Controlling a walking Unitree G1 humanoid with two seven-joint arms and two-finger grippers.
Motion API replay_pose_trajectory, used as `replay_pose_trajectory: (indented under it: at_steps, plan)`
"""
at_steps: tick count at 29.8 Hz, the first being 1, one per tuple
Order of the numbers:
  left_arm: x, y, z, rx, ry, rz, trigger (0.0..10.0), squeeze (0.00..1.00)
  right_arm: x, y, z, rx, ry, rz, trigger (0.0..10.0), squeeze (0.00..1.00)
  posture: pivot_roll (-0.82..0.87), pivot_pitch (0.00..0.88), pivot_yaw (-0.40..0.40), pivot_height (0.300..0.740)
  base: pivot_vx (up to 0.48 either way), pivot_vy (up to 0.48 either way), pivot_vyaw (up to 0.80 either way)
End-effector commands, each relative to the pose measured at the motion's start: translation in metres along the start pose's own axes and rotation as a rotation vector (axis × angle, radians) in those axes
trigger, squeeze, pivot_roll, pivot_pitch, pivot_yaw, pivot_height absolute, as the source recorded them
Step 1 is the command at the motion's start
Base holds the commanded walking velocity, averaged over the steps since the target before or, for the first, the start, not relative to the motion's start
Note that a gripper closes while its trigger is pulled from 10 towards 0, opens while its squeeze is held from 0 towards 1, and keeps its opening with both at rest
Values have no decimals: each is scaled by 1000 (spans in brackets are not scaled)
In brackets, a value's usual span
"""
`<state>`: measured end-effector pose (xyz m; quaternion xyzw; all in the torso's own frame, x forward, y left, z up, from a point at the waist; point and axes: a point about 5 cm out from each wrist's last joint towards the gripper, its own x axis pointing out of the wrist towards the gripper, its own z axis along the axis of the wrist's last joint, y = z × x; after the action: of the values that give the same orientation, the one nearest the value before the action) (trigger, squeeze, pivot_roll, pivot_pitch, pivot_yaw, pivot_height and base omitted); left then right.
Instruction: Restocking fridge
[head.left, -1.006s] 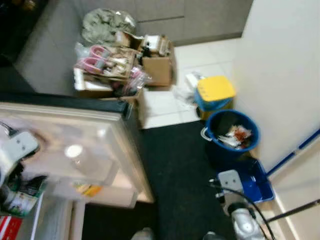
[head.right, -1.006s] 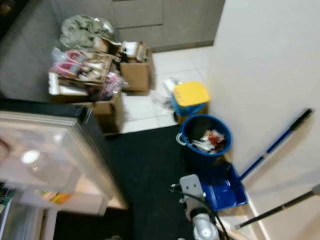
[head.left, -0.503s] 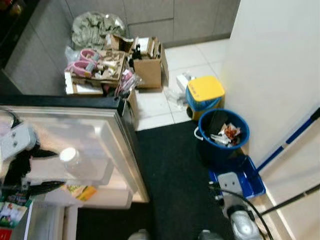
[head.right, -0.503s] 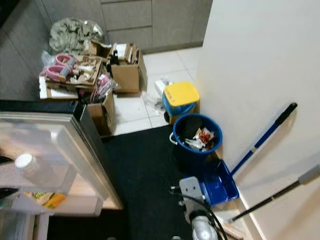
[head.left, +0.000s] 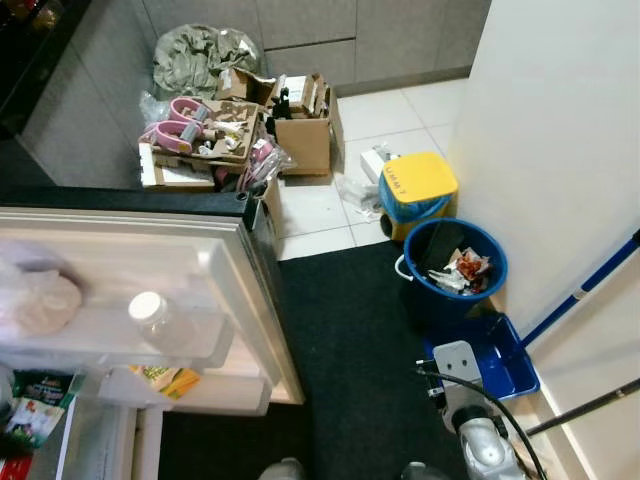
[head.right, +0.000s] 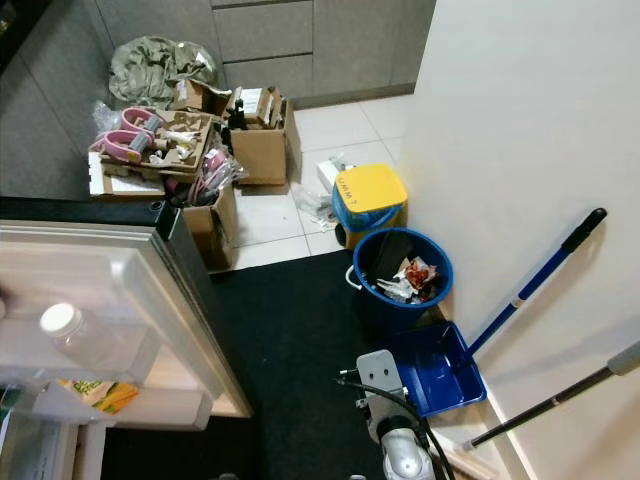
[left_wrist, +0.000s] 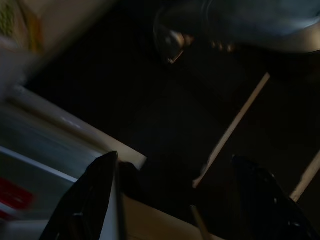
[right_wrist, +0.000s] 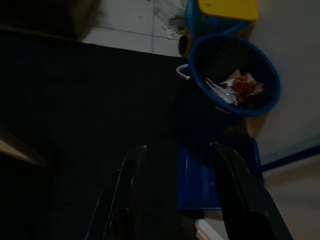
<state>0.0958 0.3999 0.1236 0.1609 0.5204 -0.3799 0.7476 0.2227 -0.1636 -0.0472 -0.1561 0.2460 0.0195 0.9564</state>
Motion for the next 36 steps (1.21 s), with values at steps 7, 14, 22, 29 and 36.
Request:
replay_pose_trajectory:
  at_steps: [7,14,22,29,36]
  plan:
    - [107,6,-28,-220,-20,325,10000,0,-12,-8,-27,-6,99,-22,10000,0,85,118,36,740,0,0,0]
    - [153,8,-21,-385,-58,577,10000,0,-20,-17,-43,4,171,-56,10000,0,45,102,20,740,0,0,0]
    - [191,-10,-25,-636,-66,737,10000,0,-25,-14,-52,0,210,-47,10000,0,41,91,11,740,0,0,0]
    - [205,-16,-20,-709,-105,815,10000,0,-22,-10,-46,9,194,-36,10000,0,42,89,18,740,0,0,0]
    - [212,-13,-6,-647,-129,796,10000,0,-21,-8,-45,12,189,-33,10000,0,39,84,25,740,0,0,0]
